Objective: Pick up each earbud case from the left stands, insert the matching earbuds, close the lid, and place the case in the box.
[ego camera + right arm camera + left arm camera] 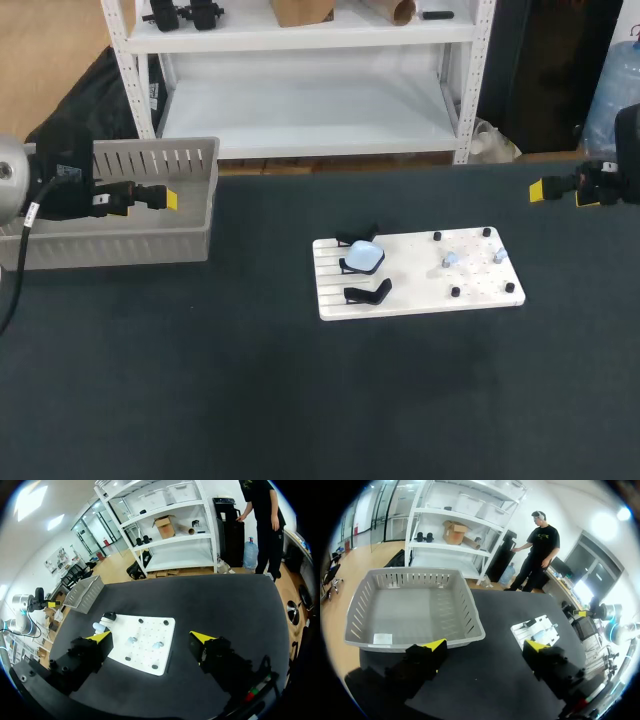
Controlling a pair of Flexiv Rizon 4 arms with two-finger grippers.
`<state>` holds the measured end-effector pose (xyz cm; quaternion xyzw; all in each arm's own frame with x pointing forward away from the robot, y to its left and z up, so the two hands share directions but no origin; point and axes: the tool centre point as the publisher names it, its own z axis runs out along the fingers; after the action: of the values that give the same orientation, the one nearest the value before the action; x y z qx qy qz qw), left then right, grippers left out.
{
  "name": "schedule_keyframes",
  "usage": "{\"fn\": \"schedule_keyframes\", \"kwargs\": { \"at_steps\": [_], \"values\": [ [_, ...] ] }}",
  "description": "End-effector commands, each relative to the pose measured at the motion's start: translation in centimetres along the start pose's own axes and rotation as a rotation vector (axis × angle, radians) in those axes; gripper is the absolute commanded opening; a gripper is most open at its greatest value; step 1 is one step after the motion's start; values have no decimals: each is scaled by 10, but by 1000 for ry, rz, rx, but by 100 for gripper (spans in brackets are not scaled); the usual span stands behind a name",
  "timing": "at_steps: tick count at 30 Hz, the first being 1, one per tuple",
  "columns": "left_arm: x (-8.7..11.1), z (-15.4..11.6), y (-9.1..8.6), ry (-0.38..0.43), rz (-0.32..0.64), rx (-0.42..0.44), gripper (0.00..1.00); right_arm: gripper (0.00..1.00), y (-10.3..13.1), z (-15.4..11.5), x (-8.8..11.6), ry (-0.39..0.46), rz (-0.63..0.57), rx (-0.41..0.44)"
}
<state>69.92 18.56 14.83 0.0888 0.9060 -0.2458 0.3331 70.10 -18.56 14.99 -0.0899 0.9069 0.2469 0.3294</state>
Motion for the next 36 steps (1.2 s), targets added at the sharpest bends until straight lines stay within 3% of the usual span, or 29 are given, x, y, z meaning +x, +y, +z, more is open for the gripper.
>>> {"fn": "schedule_keyframes", "kwargs": {
  "at_steps": [1,21,25,30,36],
  "values": [
    [-1,0,-1,6,-1,-5,100,100,-1,0,0,0,-1,-2],
    [-3,0,-2,9,13,2,100,100,-1,0,0,0,-1,-2],
    [-14,6,-15,15,128,72,100,100,-1,0,0,0,-1,-2],
    [-29,17,-39,24,382,190,100,100,-1,0,0,0,-1,-2],
    [-42,29,-65,36,658,269,100,100,-1,0,0,0,-1,-2]
  ]
}}
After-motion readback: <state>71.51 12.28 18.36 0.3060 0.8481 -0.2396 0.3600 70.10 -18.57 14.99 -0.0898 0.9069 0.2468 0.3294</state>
